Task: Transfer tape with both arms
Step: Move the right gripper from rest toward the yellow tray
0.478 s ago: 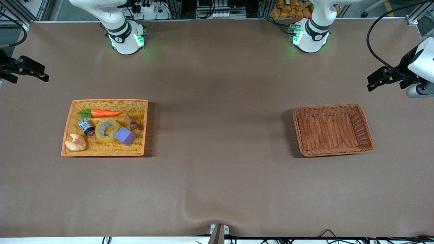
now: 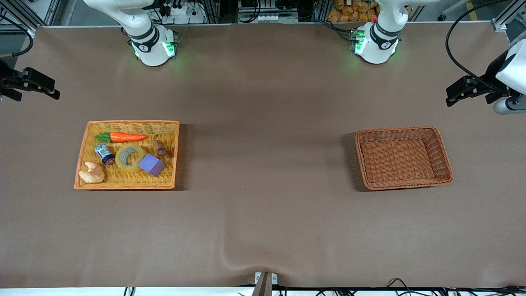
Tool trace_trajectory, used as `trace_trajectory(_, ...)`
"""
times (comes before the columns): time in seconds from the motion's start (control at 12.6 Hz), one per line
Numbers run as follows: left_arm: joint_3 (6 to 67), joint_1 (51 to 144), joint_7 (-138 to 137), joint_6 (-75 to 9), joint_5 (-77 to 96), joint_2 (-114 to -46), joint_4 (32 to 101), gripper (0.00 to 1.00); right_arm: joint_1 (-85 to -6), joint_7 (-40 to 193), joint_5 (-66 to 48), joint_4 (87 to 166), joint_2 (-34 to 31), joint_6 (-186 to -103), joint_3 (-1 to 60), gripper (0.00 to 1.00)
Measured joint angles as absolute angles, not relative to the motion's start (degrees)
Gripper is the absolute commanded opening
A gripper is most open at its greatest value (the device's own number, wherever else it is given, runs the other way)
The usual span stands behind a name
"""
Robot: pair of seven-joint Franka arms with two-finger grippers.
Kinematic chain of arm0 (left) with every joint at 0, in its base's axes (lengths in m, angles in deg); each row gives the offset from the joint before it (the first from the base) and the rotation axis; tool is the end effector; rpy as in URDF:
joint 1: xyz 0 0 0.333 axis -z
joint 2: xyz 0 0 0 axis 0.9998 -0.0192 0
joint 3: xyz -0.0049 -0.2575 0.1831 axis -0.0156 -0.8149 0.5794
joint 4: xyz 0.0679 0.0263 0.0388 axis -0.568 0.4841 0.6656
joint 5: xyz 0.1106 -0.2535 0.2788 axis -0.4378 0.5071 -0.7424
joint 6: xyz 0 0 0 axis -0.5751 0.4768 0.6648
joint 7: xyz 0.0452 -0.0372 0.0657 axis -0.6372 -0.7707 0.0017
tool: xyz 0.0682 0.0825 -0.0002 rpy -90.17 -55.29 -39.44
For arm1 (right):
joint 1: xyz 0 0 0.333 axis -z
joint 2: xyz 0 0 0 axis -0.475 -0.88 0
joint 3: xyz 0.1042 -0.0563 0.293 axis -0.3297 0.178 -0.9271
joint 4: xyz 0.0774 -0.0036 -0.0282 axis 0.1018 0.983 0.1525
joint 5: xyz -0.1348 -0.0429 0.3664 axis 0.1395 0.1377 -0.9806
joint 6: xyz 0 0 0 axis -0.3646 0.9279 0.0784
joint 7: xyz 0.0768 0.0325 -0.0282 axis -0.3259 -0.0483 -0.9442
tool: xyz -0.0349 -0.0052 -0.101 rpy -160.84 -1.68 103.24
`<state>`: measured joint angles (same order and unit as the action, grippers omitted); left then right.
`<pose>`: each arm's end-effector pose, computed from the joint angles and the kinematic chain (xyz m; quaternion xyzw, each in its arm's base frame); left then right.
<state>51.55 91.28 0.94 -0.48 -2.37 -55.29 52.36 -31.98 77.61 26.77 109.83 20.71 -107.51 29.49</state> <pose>0.5458 -0.0472 0.6448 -0.9992 -0.0224 0.0169 0.0275 0.5398 -0.0152 0.6565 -0.9988 -0.0173 0.0459 0.0074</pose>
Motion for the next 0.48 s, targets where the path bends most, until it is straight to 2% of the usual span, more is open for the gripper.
trace_trajectory(0.48, 51.28, 91.94, 0.98, -0.37, -2.37, -55.65, 52.36, 1.0, -33.3, 78.41, 26.68, 112.05, 20.48, -109.01, 28.76, 1.0)
